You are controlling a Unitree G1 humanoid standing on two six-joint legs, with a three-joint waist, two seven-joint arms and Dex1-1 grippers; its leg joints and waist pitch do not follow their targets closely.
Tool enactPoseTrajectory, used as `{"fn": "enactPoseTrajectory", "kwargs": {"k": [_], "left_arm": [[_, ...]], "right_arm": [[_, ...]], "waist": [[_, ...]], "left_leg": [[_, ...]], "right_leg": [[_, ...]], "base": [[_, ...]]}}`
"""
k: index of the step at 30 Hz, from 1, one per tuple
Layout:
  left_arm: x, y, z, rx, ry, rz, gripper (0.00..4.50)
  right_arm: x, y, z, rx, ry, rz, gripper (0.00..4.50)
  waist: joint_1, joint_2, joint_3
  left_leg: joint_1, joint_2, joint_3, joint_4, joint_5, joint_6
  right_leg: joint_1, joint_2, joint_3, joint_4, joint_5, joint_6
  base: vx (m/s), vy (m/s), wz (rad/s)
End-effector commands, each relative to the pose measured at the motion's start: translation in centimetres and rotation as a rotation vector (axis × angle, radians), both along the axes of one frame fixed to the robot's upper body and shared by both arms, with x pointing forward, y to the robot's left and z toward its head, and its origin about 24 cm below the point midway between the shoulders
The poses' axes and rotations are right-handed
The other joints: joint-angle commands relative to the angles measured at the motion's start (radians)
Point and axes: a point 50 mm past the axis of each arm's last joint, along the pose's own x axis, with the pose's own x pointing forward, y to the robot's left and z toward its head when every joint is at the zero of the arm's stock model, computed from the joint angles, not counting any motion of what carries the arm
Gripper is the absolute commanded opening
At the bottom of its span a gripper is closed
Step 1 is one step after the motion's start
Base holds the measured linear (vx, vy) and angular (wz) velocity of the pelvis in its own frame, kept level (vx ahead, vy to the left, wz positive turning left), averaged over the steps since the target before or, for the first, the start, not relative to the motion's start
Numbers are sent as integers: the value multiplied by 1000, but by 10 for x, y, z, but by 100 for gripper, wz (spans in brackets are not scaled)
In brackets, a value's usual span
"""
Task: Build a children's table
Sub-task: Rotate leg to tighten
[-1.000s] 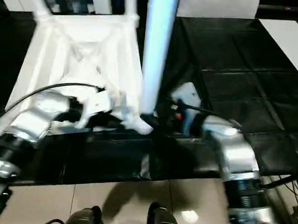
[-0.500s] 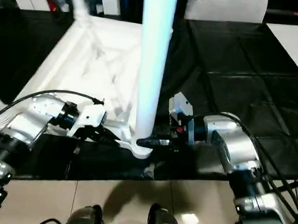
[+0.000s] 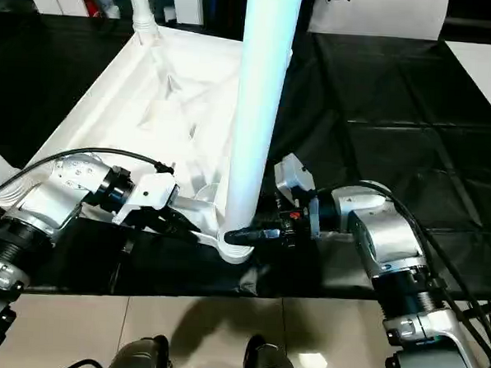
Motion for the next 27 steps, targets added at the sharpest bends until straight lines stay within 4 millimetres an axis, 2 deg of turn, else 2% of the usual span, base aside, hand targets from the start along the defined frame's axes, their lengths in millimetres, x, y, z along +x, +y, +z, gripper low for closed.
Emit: {"fn": "enactPoseTrajectory", "kwargs": {"k": [1,4,5,7,8,9,10,11,12,14,15,16,17,21,23,25,27], "left_arm": [[1,-9,6,-71,2,-8,0],[2,-14,8,-114,18,37,0],[4,-20,9,-149,26,80,0],[5,-28,10,-183,36,132,0],[6,-29,10,-188,39,142,0],[6,-31,10,-191,39,150,0],[7,-34,10,-198,33,171,0],[10,-40,8,-206,30,206,0],[10,-40,8,-206,30,206,0],[14,-55,5,-226,34,295,0],[15,-58,5,-231,37,312,0],[18,-69,5,-244,44,364,0],[18,-71,5,-246,46,374,0],[23,-83,7,-240,21,445,0],[25,-85,7,-230,7,461,0],[25,-86,7,-222,0,467,0],[24,-84,6,-206,-9,460,0]], "right_arm": [[-5,2,-1,29,50,33,209],[-8,5,-1,74,77,-11,209],[-9,9,-1,113,95,-81,209],[-9,16,-3,129,84,-175,209],[-9,17,-3,129,78,-194,209],[-9,19,-4,126,75,-208,209],[-9,22,-6,114,66,-244,209],[-7,29,-8,104,65,-307,209],[-7,29,-8,104,65,-307,209],[-2,45,-11,104,68,-480,209],[0,48,-11,105,72,-516,209],[4,59,-11,99,82,-651,209],[5,61,-11,96,85,-680,209],[14,74,-7,113,96,-830,209],[17,77,-5,113,80,-880,209],[16,78,-3,118,58,-887,209],[14,78,-2,138,47,-876,263]], "waist": [[-8,-13,-86],[-6,-13,-86],[-5,-6,-81],[-7,-10,-80],[-10,-11,-78],[-16,-15,-76],[-17,-8,-73],[-22,-12,-72],[-30,-10,-71],[-38,-11,-71],[-43,-7,-70],[-55,-8,-70],[-59,-9,-71],[-67,-3,-74],[-68,4,-75],[-70,5,-76],[-70,5,-76]], "left_leg": [[6,17,6,-50,-102,111],[6,18,6,-51,-100,111],[5,17,6,-52,-106,109],[2,16,4,-54,-112,92],[3,12,3,-54,-130,79],[-2,6,0,-56,-141,68],[-2,4,-1,-57,-149,63],[3,1,1,-57,-162,59],[0,-1,0,-58,-159,55],[-2,-3,-4,-59,-157,47],[-2,-3,-5,-61,-150,41],[-3,-7,-5,-60,-144,24],[-3,-8,-6,-61,-145,24],[-2,-10,-3,-60,-138,50],[2,-5,-3,-62,-139,55],[0,-2,-4,-64,-137,56],[1,-1,-3,-64,-138,60]], "right_leg": [[82,-65,49,-48,-237,-215],[82,-65,49,-50,-244,-210],[80,-64,50,-54,-253,-208],[82,-63,49,-55,-277,-195],[80,-64,47,-61,-323,-180],[85,-65,44,-67,-378,-158],[83,-65,43,-71,-412,-144],[79,-64,44,-82,-471,-113],[78,-62,43,-86,-496,-97],[78,-61,40,-89,-521,-78],[78,-59,41,-88,-517,-76],[76,-56,39,-88,-521,-67],[75,-57,38,-91,-529,-63],[75,-54,39,-91,-478,-73],[74,-55,41,-87,-430,-94],[77,-55,41,-80,-363,-121],[79,-56,43,-78,-337,-133]], "base": [[0,0,0],[0,0,0],[0,0,0],[0,0,0],[0,0,0],[0,0,0],[0,0,0],[0,0,0],[0,0,0],[0,0,0],[0,0,0],[0,0,0],[0,0,0],[0,0,0],[0,0,0],[0,0,0],[0,0,0]]}}
